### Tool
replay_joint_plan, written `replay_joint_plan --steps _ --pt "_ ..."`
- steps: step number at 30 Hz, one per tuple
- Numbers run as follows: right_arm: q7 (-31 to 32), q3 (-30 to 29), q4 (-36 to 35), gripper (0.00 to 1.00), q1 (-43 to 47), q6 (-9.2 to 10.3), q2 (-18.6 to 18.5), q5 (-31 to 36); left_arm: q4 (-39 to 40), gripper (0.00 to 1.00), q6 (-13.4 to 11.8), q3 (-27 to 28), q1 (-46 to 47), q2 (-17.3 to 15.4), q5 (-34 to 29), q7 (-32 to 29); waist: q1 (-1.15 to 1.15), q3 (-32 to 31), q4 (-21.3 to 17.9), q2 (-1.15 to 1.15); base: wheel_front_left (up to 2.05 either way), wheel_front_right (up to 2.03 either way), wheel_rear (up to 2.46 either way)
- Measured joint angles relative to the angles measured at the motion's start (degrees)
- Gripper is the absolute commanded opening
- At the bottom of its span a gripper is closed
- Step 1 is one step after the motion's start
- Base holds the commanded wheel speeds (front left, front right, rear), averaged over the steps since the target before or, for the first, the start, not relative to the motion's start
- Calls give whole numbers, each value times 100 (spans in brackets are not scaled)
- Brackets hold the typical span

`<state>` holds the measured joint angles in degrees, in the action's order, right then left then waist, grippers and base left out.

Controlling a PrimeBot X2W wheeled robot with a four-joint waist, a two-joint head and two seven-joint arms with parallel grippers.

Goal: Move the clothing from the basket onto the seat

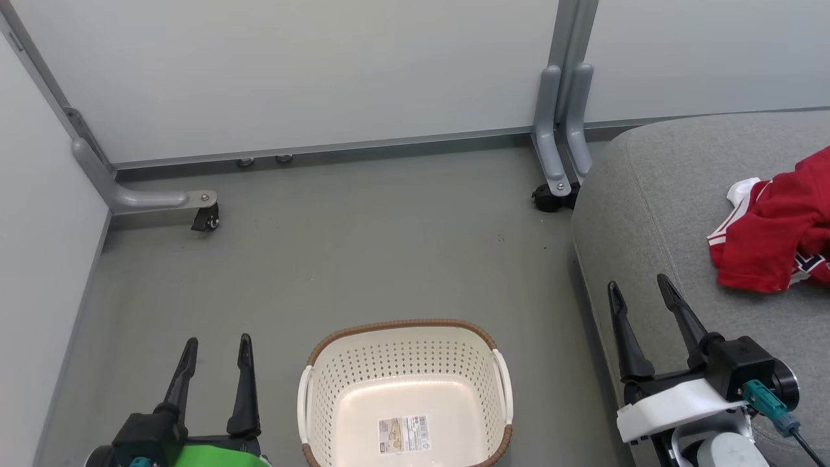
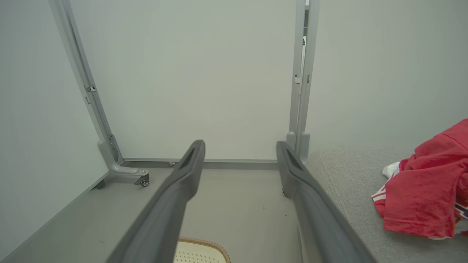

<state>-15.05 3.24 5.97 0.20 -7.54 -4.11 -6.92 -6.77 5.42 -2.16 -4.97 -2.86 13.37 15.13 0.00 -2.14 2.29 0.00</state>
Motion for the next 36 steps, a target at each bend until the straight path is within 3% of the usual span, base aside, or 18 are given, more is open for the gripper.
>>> replay_joint_plan --steps 36 --pt "0 -57 3 100 -42 0 11 -48 -121 100 189 102 -37 2 124 0 0 33 -197 0 0 0 0"
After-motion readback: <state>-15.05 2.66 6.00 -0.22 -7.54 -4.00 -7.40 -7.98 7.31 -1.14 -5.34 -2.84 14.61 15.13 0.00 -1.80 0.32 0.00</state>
